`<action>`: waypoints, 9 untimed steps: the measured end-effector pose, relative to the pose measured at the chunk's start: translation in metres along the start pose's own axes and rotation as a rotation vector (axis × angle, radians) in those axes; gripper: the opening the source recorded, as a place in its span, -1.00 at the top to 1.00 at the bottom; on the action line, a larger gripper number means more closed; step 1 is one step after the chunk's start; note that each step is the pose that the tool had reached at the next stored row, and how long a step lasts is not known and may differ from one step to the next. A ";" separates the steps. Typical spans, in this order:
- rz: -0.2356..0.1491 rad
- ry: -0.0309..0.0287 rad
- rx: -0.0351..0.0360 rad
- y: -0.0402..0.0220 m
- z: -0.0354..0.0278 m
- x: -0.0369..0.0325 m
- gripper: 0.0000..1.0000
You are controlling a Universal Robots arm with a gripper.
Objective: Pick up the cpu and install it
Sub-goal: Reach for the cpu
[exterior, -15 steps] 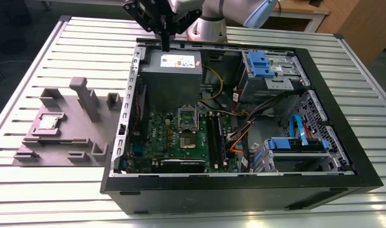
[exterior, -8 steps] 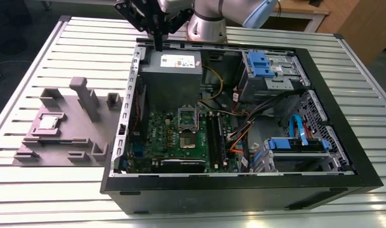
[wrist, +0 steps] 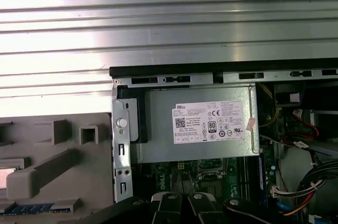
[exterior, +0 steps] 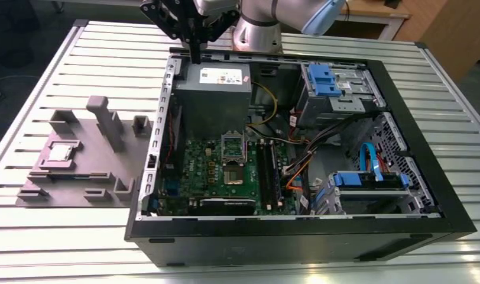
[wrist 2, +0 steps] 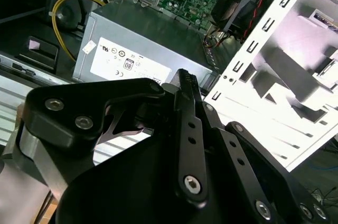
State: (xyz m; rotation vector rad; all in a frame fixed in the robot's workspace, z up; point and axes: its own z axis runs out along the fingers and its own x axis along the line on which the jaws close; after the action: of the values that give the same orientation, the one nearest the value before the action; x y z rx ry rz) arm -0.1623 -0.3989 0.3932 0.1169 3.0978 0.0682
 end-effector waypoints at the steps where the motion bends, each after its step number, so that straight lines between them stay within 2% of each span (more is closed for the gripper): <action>1: 0.000 0.0000 0.0000 0.0000 0.0000 0.0000 0.80; 4: 0.000 0.0000 0.0000 -0.0002 -0.0001 0.0018 0.80; 9: 0.000 0.0000 0.0001 -0.0009 -0.0003 0.0113 0.80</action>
State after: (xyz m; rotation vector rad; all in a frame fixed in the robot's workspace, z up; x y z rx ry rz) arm -0.1737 -0.3989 0.3930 0.1169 3.0978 0.0680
